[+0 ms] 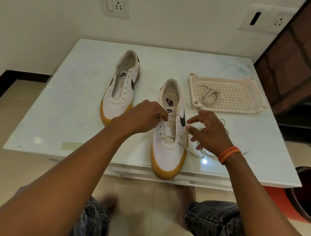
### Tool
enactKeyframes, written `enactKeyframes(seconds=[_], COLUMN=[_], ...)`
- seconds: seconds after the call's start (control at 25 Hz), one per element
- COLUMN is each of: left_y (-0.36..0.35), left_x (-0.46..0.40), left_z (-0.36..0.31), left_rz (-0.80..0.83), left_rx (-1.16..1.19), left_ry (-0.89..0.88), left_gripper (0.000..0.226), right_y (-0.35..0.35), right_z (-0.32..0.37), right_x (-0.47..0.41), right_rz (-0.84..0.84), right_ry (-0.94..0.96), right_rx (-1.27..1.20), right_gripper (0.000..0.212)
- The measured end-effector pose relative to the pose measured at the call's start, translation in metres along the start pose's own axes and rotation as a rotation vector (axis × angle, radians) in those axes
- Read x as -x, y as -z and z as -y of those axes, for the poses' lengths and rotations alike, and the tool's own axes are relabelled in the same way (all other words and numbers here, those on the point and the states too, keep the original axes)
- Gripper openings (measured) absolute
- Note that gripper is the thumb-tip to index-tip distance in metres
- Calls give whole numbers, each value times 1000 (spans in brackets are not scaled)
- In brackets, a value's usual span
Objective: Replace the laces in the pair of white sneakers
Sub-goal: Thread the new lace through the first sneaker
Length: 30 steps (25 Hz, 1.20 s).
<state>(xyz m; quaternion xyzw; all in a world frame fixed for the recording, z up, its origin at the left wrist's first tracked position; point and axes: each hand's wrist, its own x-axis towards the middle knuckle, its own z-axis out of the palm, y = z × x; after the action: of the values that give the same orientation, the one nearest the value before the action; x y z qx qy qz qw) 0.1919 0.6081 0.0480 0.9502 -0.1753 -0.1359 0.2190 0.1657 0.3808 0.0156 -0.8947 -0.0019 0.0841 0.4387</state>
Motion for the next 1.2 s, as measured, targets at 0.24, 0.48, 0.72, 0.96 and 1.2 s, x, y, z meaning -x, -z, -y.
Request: enactKeyframes(seconds=[0.24, 0.48, 0.72, 0.96, 1.2], left_y=[3, 0, -8, -15, -31], left_x=[15, 15, 17, 17, 26], left_z=[-18, -23, -22, -33, -51], left_rz=[-25, 159, 134, 39, -74], left_rx=[-227, -207, -168, -155, -487], left_ry=[-97, -73, -107, -6, -205], left_gripper=[28, 33, 28, 16, 23], right_y=[-10, -13, -15, -14, -9], right_z=[5, 3, 1, 2, 4], right_x=[5, 4, 1, 2, 4], right_rz=[163, 150, 151, 129, 130], right_ry=[9, 16, 35, 51, 31], right_rx=[62, 89, 109, 141, 65], right_gripper=[14, 13, 12, 10, 11])
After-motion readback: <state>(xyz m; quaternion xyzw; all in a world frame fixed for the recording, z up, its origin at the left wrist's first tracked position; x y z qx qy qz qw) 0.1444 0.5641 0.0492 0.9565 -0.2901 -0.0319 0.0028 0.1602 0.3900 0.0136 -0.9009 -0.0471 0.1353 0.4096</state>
